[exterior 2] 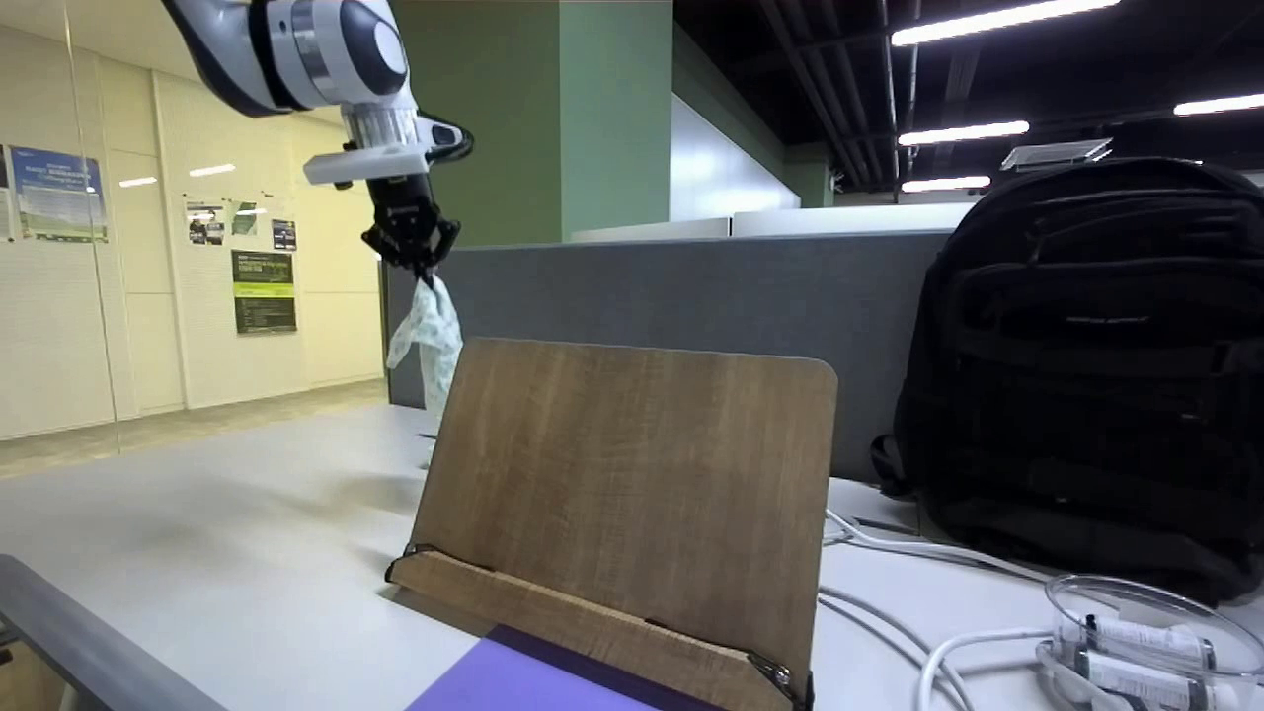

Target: Hang the cloth on the brown stand

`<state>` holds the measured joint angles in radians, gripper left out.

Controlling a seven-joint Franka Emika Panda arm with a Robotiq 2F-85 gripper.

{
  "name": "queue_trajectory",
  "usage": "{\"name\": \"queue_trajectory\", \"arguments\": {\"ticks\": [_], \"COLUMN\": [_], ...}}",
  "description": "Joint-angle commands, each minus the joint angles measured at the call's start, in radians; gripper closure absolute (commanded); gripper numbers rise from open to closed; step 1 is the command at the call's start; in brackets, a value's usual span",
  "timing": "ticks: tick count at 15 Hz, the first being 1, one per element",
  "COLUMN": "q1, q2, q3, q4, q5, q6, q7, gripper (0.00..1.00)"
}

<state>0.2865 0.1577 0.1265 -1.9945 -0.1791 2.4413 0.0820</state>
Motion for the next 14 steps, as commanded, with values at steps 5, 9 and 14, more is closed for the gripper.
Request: {"name": "queue_trajectory", "arguments": {"ticks": [5, 9, 14], "q1": [-0.124, -0.185, -0.215], "q2": [-0.194, -0.294, -0.297], "q3": [-0.017, -0.059, -0.083], "q4": [0.062, 0.002, -0.018], "q5": [0.030, 0.125, 0.175], "q6": [-0.135, -0.207, -0.234], "q7": [-0.036, -0.143, -0.227], "gripper": [0.99, 0.99, 0.97]}}
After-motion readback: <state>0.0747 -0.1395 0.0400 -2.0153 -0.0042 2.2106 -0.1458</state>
